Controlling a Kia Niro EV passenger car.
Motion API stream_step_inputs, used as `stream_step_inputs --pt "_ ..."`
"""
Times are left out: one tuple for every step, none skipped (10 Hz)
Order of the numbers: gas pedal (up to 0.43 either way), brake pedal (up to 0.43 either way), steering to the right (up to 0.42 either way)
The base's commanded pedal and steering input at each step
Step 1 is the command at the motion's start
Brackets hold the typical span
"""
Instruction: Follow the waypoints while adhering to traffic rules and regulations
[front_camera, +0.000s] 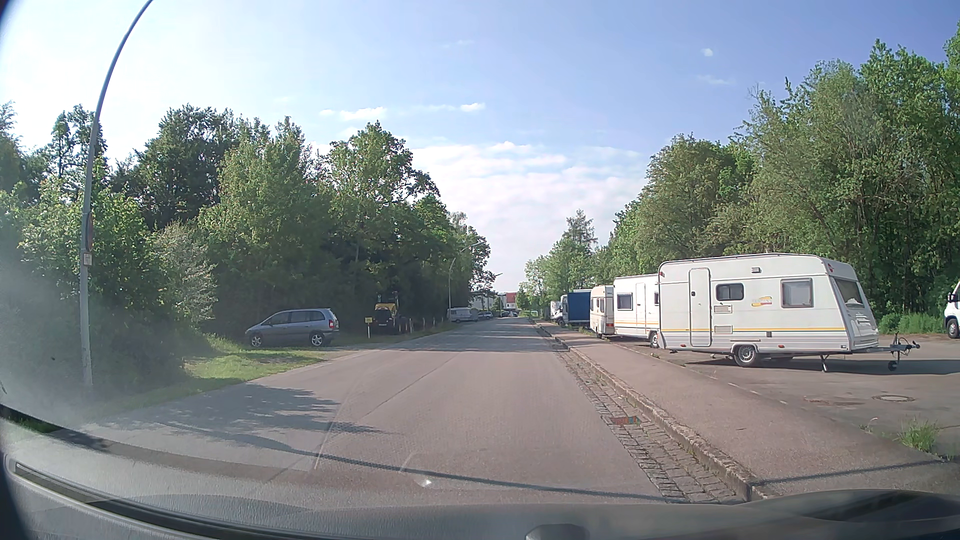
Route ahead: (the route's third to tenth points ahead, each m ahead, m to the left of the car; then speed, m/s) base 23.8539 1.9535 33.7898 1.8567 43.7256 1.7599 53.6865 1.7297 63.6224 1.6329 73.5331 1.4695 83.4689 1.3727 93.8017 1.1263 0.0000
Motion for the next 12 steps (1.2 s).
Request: stream_step_inputs --pt "0.000 0.274 -0.052" --pt "0.000 0.274 -0.052" --pt "0.000 0.274 -0.052" --pt "0.000 0.274 -0.052" --pt "0.000 0.268 -0.052" --pt "0.000 0.274 -0.052" --pt "0.000 0.274 -0.052" --pt "0.000 0.274 -0.053" --pt "0.000 0.280 -0.053" --pt "0.000 0.280 -0.053" --pt "0.000 0.280 -0.053" --pt "0.000 0.280 -0.053"
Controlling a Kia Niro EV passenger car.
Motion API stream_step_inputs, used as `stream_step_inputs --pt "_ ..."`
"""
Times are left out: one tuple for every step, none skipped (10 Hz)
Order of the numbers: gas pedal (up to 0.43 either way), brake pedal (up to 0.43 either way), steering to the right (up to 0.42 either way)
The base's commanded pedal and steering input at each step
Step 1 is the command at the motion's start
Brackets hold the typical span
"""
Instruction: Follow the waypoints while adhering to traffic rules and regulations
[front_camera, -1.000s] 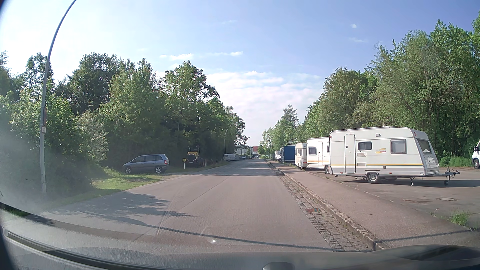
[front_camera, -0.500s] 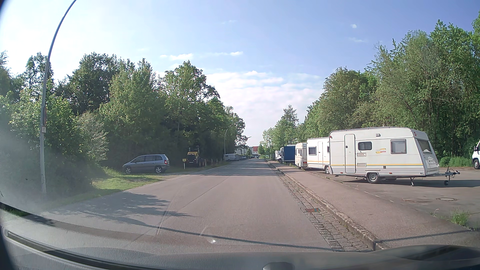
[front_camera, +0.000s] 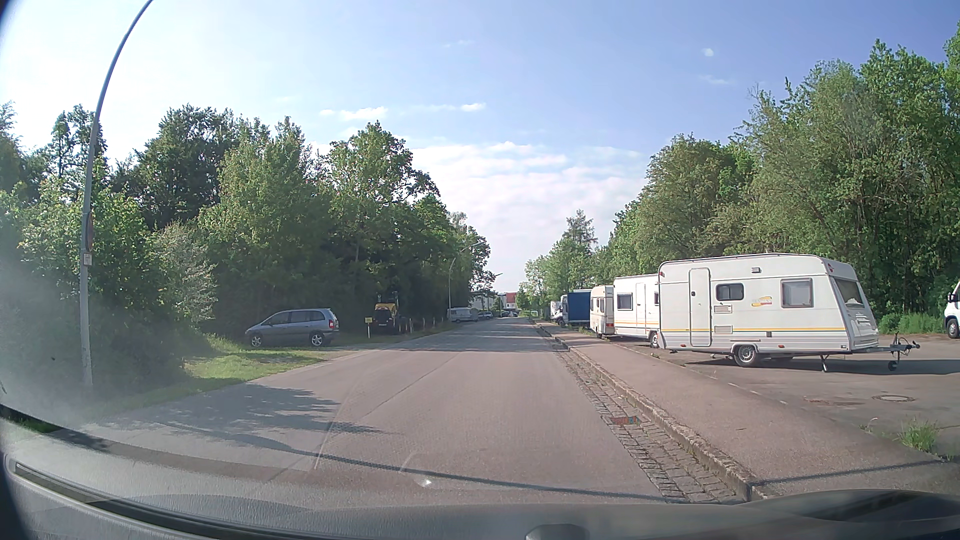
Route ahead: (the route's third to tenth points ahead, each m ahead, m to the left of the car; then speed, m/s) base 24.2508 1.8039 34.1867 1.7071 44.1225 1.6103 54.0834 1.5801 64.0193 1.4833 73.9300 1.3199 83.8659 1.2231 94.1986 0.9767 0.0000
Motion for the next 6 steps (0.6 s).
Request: stream_step_inputs --pt "0.000 0.280 -0.053" --pt "0.000 0.280 -0.053" --pt "0.000 0.274 -0.053" --pt "0.000 0.274 -0.055" --pt "0.000 0.280 -0.055" --pt "0.000 0.280 -0.055"
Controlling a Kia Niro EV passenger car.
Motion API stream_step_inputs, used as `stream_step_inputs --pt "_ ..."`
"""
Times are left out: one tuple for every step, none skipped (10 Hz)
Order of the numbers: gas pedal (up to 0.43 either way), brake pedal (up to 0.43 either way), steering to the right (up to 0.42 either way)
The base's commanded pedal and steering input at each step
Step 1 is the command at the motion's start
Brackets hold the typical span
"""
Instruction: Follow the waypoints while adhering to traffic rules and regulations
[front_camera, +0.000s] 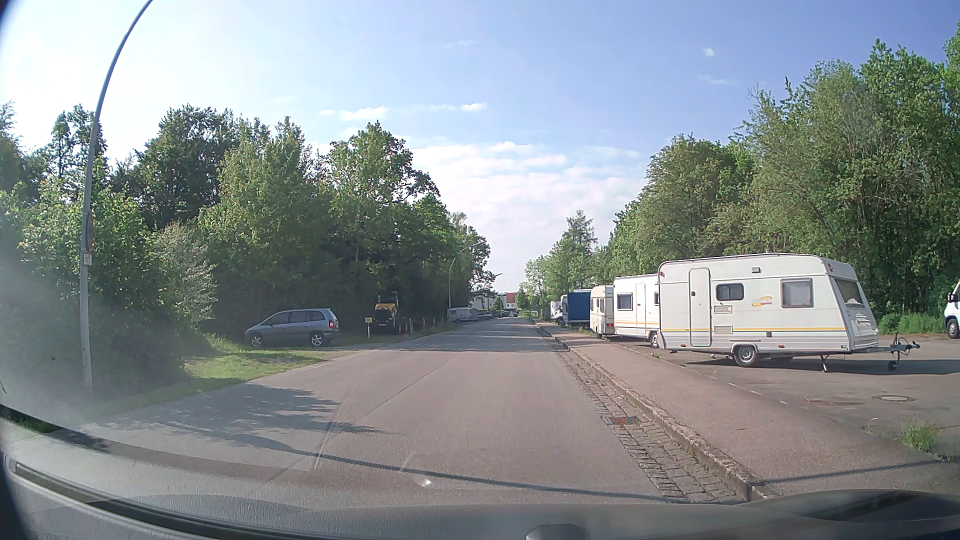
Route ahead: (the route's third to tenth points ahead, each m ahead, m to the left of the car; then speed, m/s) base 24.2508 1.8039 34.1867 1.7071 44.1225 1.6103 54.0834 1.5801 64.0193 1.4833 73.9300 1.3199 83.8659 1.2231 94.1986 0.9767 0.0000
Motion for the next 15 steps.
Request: stream_step_inputs --pt "0.000 0.274 -0.055" --pt "0.000 0.280 -0.055" --pt "0.000 0.274 -0.055" --pt "0.000 0.280 -0.055" --pt "0.000 0.280 -0.055" --pt "0.000 0.280 -0.055" --pt "0.000 0.274 -0.055" --pt "0.000 0.274 -0.055" --pt "0.000 0.274 -0.055" --pt "0.000 0.274 -0.055" --pt "0.000 0.268 -0.055" --pt "0.000 0.268 -0.055" --pt "0.000 0.268 -0.052" --pt "0.000 0.268 -0.053" --pt "0.000 0.268 -0.057"
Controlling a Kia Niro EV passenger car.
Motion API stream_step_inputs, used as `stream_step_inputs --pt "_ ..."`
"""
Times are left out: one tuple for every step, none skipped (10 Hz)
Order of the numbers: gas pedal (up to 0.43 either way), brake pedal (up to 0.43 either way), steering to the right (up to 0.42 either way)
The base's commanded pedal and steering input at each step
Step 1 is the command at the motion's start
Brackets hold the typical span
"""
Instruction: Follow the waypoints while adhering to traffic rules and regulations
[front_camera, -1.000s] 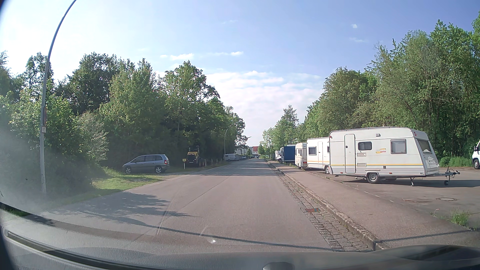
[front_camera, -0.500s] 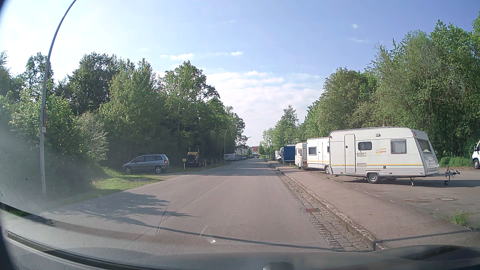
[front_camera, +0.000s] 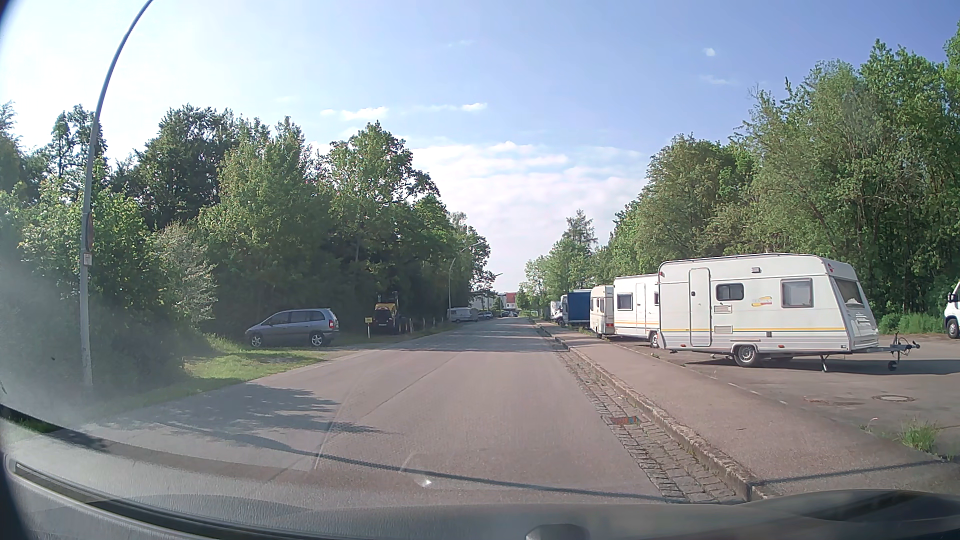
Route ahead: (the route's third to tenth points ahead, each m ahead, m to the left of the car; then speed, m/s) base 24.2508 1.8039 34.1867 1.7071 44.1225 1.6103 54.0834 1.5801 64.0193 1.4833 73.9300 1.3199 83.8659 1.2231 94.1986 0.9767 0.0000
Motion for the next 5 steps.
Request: stream_step_inputs --pt "0.000 0.268 -0.061" --pt "0.000 0.268 -0.062" --pt "0.000 0.268 -0.062" --pt "0.000 0.268 -0.062" --pt "0.000 0.268 -0.062"
